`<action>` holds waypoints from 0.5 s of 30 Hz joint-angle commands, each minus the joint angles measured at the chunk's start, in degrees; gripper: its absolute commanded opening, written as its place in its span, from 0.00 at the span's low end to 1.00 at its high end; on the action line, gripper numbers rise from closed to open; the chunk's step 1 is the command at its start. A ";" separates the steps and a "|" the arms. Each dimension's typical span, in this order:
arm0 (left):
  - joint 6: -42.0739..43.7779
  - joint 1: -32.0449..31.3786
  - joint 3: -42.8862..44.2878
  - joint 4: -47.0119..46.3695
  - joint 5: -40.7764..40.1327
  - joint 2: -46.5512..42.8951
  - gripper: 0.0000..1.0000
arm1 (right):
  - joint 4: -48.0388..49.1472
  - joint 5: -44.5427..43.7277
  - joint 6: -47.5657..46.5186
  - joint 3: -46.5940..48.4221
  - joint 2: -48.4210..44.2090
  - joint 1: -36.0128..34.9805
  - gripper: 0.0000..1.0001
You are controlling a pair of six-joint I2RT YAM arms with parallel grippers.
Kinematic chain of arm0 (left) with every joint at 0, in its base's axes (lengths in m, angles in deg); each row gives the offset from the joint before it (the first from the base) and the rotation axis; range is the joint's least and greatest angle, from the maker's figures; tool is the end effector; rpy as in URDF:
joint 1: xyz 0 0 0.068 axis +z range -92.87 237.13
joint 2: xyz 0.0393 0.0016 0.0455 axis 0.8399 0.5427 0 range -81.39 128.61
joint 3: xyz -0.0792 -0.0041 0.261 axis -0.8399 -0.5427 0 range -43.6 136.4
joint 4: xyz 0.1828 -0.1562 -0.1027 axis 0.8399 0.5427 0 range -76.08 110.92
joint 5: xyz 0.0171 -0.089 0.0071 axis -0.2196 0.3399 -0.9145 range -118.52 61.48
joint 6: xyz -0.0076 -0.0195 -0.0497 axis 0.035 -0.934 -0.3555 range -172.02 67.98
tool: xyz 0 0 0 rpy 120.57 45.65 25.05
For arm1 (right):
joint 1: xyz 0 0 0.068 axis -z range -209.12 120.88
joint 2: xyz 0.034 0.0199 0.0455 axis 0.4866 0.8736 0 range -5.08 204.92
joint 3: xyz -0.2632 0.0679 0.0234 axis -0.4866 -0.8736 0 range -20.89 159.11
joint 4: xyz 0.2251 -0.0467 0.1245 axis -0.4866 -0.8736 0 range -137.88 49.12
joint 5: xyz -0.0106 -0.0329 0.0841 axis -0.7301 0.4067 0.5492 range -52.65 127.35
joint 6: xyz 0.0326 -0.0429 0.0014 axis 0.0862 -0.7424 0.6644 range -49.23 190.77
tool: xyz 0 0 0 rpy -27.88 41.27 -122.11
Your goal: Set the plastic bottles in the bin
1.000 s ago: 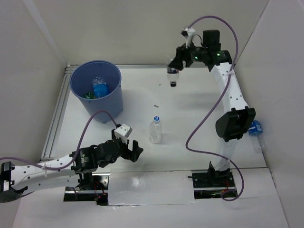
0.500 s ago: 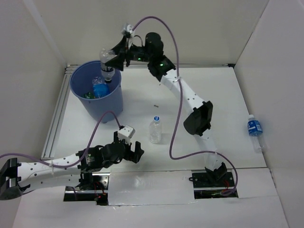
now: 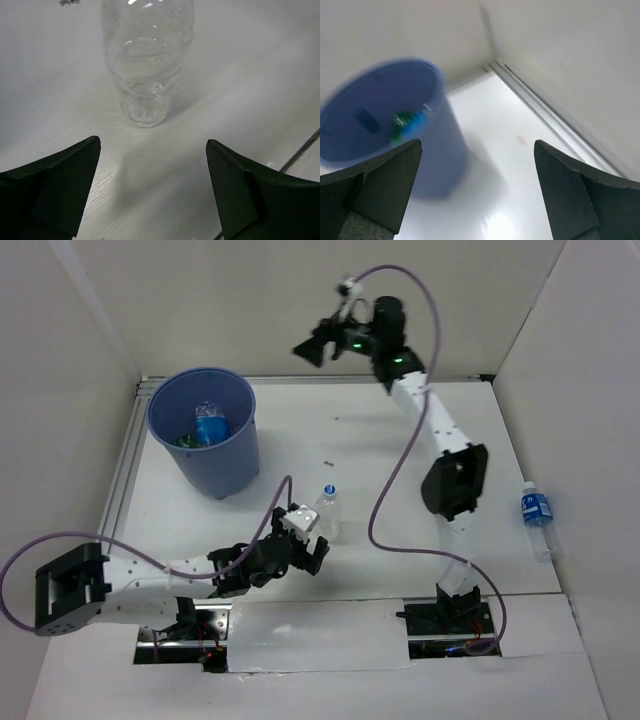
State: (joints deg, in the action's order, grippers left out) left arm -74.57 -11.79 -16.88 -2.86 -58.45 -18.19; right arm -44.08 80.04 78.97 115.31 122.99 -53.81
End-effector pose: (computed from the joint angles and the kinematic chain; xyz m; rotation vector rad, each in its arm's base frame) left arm 0.1001 -0.2104 0.2164 0.4145 1.8657 -0.5967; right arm 0.4594 0.2377 0.4241 -0.8286 1.3619 1.0024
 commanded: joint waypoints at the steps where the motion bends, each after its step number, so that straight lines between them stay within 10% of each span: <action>1: 4.44 0.89 0.61 -17.48 2.15 5.43 0.99 | -8.36 3.96 -3.61 -11.62 -15.16 10.43 1.00; 11: 5.76 5.90 11.84 -27.87 -0.48 25.03 0.98 | -16.82 11.53 -23.49 -61.65 -49.64 28.19 1.00; 15: 5.76 5.91 14.32 -26.73 1.36 25.84 0.56 | -19.30 9.87 -27.63 -69.22 -56.68 32.94 0.96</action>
State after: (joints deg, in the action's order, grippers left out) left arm -69.89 -5.76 -5.10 -22.42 -58.06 7.91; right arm -60.80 89.16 56.35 49.19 70.10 -23.93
